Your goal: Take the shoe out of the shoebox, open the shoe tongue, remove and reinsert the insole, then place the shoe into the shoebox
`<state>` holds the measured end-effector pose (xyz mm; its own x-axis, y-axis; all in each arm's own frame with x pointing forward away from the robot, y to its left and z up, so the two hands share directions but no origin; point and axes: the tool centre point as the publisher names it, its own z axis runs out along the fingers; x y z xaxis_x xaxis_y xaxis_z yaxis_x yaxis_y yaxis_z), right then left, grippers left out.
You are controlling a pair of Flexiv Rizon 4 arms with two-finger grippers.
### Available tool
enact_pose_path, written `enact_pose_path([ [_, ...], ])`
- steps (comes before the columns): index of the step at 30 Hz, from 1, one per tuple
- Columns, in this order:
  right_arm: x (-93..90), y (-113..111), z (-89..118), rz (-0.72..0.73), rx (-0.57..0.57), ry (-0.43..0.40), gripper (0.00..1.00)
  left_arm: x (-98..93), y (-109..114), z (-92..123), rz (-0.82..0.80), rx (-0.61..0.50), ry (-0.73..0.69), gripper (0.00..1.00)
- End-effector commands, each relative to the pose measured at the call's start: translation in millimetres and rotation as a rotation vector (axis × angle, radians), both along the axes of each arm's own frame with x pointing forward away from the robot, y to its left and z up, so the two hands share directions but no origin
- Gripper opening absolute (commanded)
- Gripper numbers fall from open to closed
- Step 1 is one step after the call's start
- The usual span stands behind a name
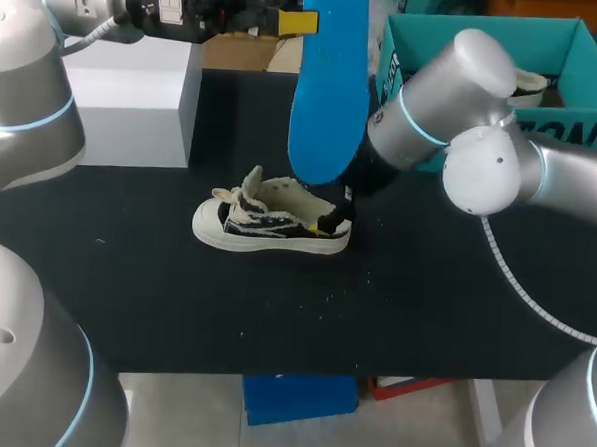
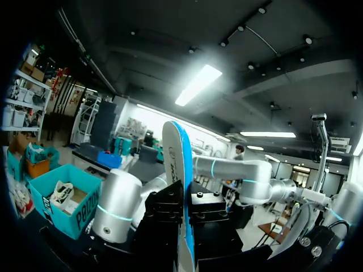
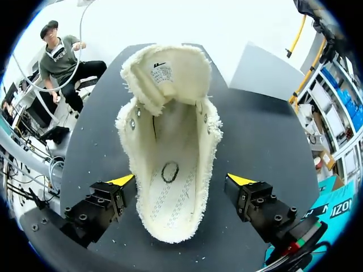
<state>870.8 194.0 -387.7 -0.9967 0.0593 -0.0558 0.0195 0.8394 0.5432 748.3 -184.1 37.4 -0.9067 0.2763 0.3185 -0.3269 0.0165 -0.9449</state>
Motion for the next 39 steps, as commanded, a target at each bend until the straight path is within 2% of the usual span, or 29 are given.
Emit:
enact_pose_path([
  [1,-2.1,-1,-7,0.019,0.261,-0.021,1.0,-0.4,-1,0,0.003,0.002,0.0,0.0],
  [14,-5.9,3,-9,0.052,0.331,-0.011,1.0,-0.4,-1,0,0.003,0.002,0.0,0.0],
  [39,-14.2,6,-20,0.053,0.366,0.033,1.0,-0.4,-1,0,0.003,0.002,0.0,0.0],
])
